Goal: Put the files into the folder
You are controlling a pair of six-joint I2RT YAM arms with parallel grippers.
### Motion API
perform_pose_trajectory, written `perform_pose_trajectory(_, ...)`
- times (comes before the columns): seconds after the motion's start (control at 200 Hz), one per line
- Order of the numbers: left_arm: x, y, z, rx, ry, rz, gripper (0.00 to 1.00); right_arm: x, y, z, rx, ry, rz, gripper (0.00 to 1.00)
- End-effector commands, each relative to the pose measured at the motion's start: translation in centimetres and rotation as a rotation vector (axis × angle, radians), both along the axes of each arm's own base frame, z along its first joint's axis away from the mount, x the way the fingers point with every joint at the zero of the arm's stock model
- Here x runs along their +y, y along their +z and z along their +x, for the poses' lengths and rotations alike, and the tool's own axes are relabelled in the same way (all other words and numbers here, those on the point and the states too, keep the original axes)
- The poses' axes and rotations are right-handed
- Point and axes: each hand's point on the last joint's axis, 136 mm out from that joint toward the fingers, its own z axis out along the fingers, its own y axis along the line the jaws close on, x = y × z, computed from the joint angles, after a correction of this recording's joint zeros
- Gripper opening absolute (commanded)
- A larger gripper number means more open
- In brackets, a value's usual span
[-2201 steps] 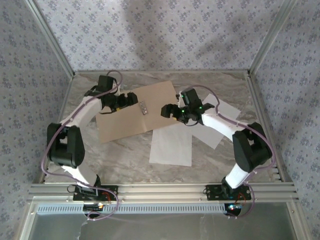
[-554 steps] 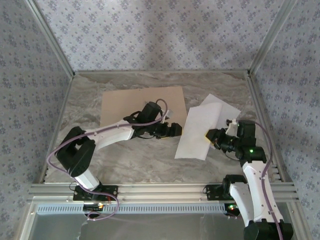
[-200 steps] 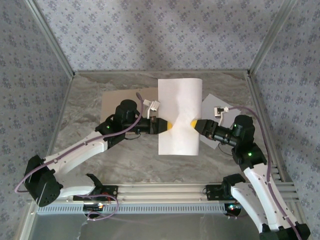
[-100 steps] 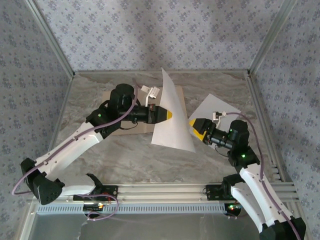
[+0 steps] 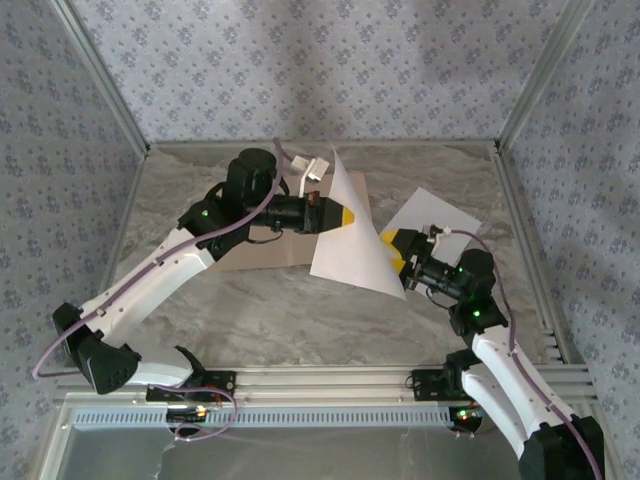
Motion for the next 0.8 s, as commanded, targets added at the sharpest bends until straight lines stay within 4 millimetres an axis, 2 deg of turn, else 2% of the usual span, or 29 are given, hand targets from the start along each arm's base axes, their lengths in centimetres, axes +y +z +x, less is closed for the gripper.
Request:
perform_pose_trajectory(0.0,-0.2,2.1,-0.6,-0.003,-0.039,-0.062,0.01,-0.1,1.7,-0.4,-0.027,0.016,0.071,1.00)
perform_pose_trajectory(0.17,0.1,0.5,-0.2,0.088,-0.059,-0.108,0.01,-0.2,4.9,-1.0,-0.104,0.047,0.145,1.00)
perform_pose_trajectory(0.25,0.4,-1.2,0.0,0.135,-0.058,-0.095,0.00,0.1,6.8,-1.5,-0.154,0.084,0.162,1.00)
perform_pose_trajectory(0.315,0.9,-2.7,0.1,0.167,-0.054,-0.075,0.00,0.2,7.6,-2.0,-0.185,0.111,0.151,0.97)
perform_pose_trajectory(0.51,3.7,-5.6,0.2,0.215,-0.032,0.000,0.00,0.5,8.0,-2.7,-0.222,0.145,0.134,0.84)
perform_pose_trajectory(0.61,4.8,-5.8,-0.1,0.200,-0.025,0.025,0.01,0.5,7.8,-2.8,-0.227,0.151,0.114,0.79)
perform_pose_trajectory(0.795,5.6,-5.6,-0.7,0.172,-0.038,0.047,0.01,0.8,7.8,-3.0,-0.236,0.174,0.075,0.68)
